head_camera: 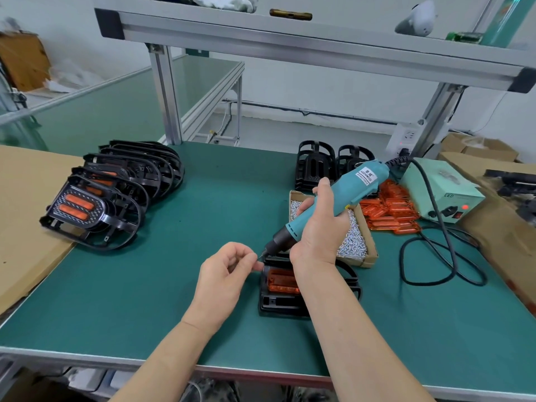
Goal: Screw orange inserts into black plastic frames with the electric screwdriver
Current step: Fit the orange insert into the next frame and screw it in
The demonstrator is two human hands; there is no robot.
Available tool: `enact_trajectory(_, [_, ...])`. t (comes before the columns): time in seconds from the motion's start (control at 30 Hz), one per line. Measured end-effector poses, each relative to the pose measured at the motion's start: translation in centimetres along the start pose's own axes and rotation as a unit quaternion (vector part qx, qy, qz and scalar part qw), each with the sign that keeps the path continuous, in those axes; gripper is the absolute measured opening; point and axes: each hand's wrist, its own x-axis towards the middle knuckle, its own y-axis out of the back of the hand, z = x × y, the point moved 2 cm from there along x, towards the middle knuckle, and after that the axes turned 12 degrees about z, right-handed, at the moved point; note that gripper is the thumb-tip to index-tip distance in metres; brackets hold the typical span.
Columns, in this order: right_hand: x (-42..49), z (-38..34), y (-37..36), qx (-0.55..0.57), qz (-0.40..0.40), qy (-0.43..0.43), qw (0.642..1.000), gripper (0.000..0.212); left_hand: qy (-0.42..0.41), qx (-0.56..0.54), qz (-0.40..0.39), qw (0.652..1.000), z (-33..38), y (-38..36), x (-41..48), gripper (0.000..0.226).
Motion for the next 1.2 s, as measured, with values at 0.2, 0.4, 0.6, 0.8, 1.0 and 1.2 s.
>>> enact_trajectory(0.2, [0.6,-0.4,0.1,0.019,0.021,-0.008,1.000,0.027,-0.004,0.000,0.005,1.000,-0.2,0.1,0.1,0.015])
enact_trajectory(0.4, [0.7,-0.3,0.1,0.029,0.030,-0.017,0.999,0.023,-0.007,-0.003,0.004,1.000,-0.2,0.1,0.2,0.017])
enact_trajectory(0.6, [1.0,0.3,-0.2,0.024,0.049,-0.047,0.997,0.024,0.023,-0.038,0.025,0.999,-0.1,0.3,0.2,0.019])
enact_trajectory(0.8, [1.0,0.8,-0.2,0.040,0.066,-0.086,0.993,0.022,0.055,-0.078,0.024,0.995,0.0,0.5,0.4,0.009])
enact_trajectory(1.0, [1.2,0.8,0.2,0.021,0.075,-0.083,0.993,0.024,0.045,-0.072,0.000,0.996,0.2,0.5,0.3,0.017])
enact_trajectory(1.2, [1.0,0.4,0.3,0.005,0.045,-0.039,0.998,0.030,0.025,-0.008,-0.001,1.000,-0.1,0.1,0.3,0.020])
